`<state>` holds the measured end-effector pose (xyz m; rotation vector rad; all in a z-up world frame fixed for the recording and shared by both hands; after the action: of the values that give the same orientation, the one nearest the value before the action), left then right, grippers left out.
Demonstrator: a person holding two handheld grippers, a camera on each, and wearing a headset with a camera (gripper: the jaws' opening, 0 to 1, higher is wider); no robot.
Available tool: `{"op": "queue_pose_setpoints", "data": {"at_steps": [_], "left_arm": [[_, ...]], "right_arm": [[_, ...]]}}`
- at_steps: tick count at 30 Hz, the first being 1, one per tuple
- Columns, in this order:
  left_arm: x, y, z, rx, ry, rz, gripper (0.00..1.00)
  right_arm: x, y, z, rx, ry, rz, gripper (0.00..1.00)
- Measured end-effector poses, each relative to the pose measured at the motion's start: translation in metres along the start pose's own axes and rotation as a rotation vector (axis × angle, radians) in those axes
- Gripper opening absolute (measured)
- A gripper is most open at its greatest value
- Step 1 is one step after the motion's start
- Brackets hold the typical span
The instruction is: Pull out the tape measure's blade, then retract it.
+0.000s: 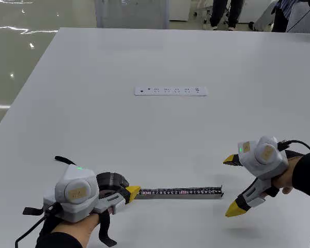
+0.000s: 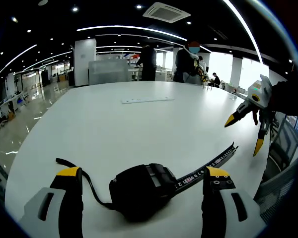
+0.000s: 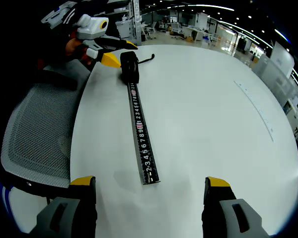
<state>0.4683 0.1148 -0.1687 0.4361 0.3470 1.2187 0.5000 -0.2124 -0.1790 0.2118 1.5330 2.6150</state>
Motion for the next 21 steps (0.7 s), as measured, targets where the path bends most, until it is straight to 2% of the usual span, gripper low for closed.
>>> {"op": "queue_pose_setpoints", "data": {"at_steps": [8,14,16,21], "left_arm": [[-0.003,-0.003,-0.008,-0.022,0.01,0.046,0.99],[0.002,-0.005,-0.01,-0.03,0.077,0.085,0.99],[0.002,-0.005,-0.01,-0.051,0.072,0.094,0.99],[0.003,-0.007,-0.012,-0.058,0.076,0.106,0.99]], "right_arm": [[-0.002,-0.008,-0.003,0.03,0.022,0.017,0.8],[-0.003,-0.01,0.0,0.032,0.053,0.014,0.71],[-0.004,-0.011,0.0,0.036,0.055,0.016,0.71],[-0.003,-0.015,-0.001,0.05,0.074,0.023,0.66]]}}
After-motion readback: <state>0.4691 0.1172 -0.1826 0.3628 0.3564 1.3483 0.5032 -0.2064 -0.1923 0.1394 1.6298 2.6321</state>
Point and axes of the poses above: the centre of the closed fingertips' face, and the gripper's own axes: y roughly backward along the fingers, x roughly to its left, z roughly out of its top, the point moved 7 cm from there along y, roughly backward along the fingers, and after that the axes turned 2 degrees about z, right-handed, at the moved point
